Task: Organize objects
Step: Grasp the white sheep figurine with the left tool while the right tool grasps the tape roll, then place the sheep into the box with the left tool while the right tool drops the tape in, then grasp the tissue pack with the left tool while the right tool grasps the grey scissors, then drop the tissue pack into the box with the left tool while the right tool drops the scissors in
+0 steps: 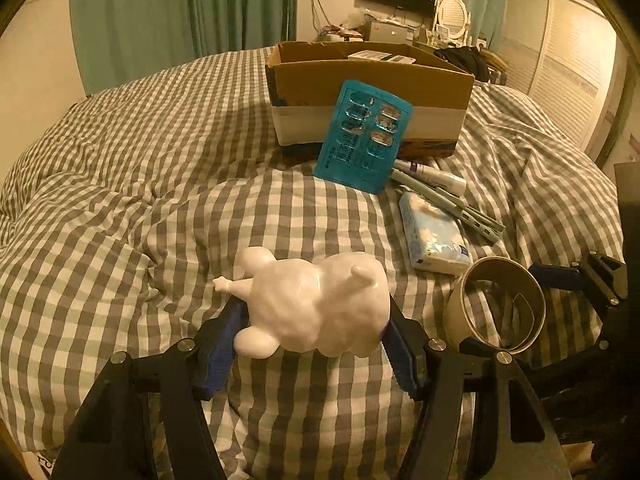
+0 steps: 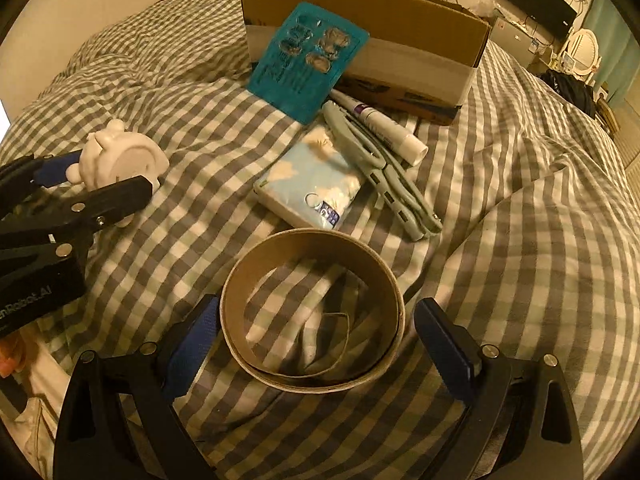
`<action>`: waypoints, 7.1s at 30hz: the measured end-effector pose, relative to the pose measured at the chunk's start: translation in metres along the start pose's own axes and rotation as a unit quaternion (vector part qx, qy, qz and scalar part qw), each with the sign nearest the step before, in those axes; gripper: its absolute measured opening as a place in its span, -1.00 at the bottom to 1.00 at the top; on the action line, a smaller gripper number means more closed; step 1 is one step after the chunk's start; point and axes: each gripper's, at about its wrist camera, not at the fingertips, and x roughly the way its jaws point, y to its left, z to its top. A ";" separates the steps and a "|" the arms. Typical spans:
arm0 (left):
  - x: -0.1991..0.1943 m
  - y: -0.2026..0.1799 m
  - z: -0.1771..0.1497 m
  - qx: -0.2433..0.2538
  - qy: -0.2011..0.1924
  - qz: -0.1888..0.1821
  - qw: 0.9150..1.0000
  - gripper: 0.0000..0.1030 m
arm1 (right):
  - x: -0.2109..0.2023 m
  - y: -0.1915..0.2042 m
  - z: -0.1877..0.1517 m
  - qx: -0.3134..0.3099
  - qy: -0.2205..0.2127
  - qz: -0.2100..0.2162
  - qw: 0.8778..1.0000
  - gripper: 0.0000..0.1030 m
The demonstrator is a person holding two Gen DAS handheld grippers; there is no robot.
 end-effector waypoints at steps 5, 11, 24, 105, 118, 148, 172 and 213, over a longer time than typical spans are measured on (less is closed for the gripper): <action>-0.002 -0.002 0.001 0.003 -0.003 0.000 1.000 0.29 | -0.006 0.000 -0.001 -0.004 -0.009 0.009 1.000 0.64; -0.006 -0.003 0.004 0.001 -0.007 -0.001 1.000 0.29 | -0.026 -0.006 0.005 0.000 -0.041 0.014 0.999 0.63; -0.018 0.005 0.048 -0.009 -0.036 -0.010 0.999 0.29 | -0.070 -0.027 0.058 -0.015 -0.122 -0.032 0.992 0.62; -0.004 -0.016 0.136 0.050 -0.075 0.007 0.996 1.00 | -0.115 -0.102 0.124 0.056 -0.187 -0.018 0.981 0.84; 0.031 -0.020 0.068 0.025 -0.044 0.037 0.998 1.00 | -0.031 -0.086 0.073 0.041 -0.094 -0.030 0.994 0.85; 0.074 -0.087 0.028 0.105 0.008 -0.038 0.994 0.03 | -0.017 -0.124 0.050 0.133 -0.076 -0.033 0.988 0.84; 0.055 0.033 0.047 -0.033 0.021 -0.010 0.999 0.03 | 0.055 -0.035 0.079 -0.021 -0.014 0.030 0.999 0.84; -0.019 0.010 0.137 0.001 -0.105 -0.048 0.993 0.03 | -0.105 -0.079 0.130 0.062 -0.196 0.013 0.979 -0.76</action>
